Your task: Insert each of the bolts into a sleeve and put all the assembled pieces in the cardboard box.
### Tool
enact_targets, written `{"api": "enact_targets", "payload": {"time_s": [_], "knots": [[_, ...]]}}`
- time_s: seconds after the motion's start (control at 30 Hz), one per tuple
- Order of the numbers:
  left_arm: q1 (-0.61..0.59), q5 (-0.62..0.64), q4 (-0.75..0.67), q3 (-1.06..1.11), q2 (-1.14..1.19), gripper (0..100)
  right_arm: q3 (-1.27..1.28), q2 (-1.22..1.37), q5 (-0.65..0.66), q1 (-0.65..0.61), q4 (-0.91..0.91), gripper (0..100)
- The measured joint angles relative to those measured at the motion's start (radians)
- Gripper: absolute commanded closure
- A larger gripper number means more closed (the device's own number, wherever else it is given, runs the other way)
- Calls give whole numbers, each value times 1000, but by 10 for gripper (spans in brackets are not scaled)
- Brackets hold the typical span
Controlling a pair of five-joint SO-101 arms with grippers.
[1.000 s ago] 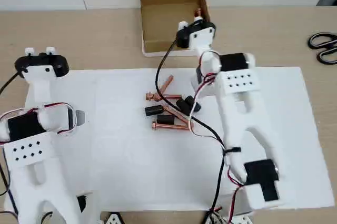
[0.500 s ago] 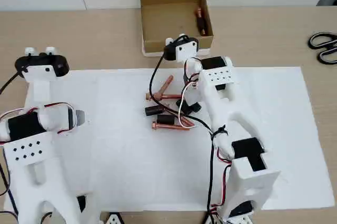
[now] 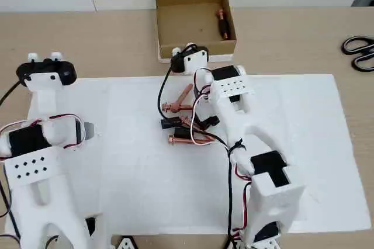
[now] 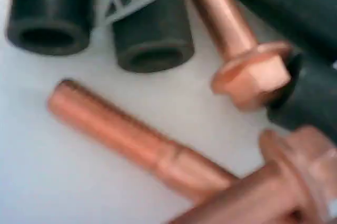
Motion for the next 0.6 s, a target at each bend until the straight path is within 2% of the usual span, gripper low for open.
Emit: {"api": "enact_targets", "payload": {"time_s": [0.6], "knots": [[0, 2, -32, 74, 0, 782, -5, 60, -6, 15, 2, 862]]}}
